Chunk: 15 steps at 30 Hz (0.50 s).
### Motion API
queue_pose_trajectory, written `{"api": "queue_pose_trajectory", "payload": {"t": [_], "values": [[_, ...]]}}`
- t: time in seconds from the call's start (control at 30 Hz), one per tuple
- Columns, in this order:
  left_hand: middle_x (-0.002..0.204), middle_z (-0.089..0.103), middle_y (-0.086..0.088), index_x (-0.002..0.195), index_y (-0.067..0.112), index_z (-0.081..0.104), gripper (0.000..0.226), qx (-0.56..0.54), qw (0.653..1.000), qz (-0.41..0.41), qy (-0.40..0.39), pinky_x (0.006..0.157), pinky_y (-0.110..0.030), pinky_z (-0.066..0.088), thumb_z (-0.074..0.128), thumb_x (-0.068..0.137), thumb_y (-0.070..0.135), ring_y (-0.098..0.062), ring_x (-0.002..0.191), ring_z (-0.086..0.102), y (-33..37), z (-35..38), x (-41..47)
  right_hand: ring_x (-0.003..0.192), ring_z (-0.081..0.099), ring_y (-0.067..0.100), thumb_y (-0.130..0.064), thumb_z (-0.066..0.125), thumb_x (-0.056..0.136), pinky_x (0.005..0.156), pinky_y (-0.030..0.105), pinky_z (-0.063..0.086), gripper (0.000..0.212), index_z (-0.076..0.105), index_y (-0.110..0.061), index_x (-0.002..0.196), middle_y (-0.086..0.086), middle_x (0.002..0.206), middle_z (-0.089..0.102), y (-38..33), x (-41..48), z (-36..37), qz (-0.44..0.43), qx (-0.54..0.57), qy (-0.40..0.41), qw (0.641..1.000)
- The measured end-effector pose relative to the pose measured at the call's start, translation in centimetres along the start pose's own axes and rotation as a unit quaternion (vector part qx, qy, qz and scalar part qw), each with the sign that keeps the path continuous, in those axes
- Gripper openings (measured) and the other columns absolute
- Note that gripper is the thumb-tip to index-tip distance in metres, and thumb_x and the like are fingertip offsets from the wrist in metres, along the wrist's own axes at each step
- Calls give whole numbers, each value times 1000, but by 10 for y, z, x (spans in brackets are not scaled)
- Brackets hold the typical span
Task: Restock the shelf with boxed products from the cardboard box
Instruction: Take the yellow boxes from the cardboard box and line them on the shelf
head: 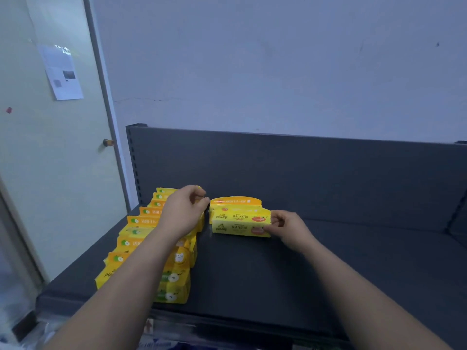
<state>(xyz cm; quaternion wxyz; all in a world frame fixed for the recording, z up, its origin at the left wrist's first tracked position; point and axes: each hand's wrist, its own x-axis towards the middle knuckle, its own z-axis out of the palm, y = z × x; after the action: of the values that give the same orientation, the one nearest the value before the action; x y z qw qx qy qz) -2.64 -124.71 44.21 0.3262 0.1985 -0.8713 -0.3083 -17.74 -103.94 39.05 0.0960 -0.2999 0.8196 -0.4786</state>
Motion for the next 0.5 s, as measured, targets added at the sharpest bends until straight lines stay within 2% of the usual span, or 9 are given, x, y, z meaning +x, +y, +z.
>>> {"api": "queue_pose_trajectory", "payload": {"t": [0.07, 0.1, 0.17, 0.2, 0.27, 0.3, 0.37, 0.5], "values": [[100, 65, 3, 109, 14, 65, 22, 17, 1000, -3, -2, 80, -31, 51, 62, 91, 27, -14, 93, 59, -2, 0, 0, 61, 58, -11, -17, 73, 84, 52, 7, 40, 23, 67, -19, 106, -16, 74, 64, 2, 5, 9, 5, -11, 4, 1000], [101, 65, 3, 109, 15, 65, 23, 27, 1000, -4, -3, 79, -30, 50, 61, 91, 28, -14, 93, 59, -3, 1, 0, 71, 61, -9, -20, 73, 84, 57, 8, 44, 25, 66, -19, 109, -16, 81, 66, 2, 6, 12, 9, -22, 7, 1000], [102, 65, 4, 109, 16, 64, 23, 46, 999, 0, -7, 78, -29, 49, 60, 91, 30, -13, 93, 57, -5, 3, 1, 98, 63, 4, -25, 75, 83, 76, 19, 51, 38, 62, -20, 118, -12, 102, 67, 2, 6, 15, 16, -64, 20, 998], [102, 64, 4, 109, 17, 64, 23, 53, 999, 4, -11, 77, -29, 48, 60, 91, 30, -12, 92, 57, -5, 4, 1, 111, 58, 11, -30, 76, 80, 86, 24, 50, 51, 57, -19, 126, -7, 115, 63, 2, 6, 14, 21, -96, 27, 995], [98, 61, 7, 108, 18, 64, 22, 69, 997, 14, -24, 75, -28, 46, 60, 91, 31, -12, 92, 55, -4, 6, 1, 128, 45, 17, -40, 77, 78, 101, 30, 41, 77, 42, -16, 142, -1, 138, 49, -2, 2, 8, 29, -149, 33, 988], [97, 60, 7, 107, 19, 63, 21, 80, 996, 24, -32, 75, -30, 46, 60, 91, 32, -13, 92, 55, -2, 8, 0, 134, 39, 18, -42, 75, 79, 106, 30, 36, 82, 35, -15, 146, 1, 145, 42, -6, -2, 3, 28, -172, 33, 984], [101, 62, 5, 109, 20, 62, 25, 100, 992, 57, -47, 78, -34, 49, 59, 91, 36, -16, 95, 57, 3, 13, -2, 140, 30, 19, -44, 68, 85, 114, 33, 28, 82, 27, -15, 150, 2, 153, 32, -10, -10, -9, 16, -232, 33, 972], [118, 61, 1, 121, 22, 59, 38, 102, 986, 98, -91, 92, -39, 47, 60, 88, 41, -20, 108, 56, 22, 33, -13, 147, 13, 21, -50, 54, 91, 120, 39, 12, 78, 18, -19, 153, 4, 159, 19, -8, -38, -36, -5, -357, 53, 932]]}}
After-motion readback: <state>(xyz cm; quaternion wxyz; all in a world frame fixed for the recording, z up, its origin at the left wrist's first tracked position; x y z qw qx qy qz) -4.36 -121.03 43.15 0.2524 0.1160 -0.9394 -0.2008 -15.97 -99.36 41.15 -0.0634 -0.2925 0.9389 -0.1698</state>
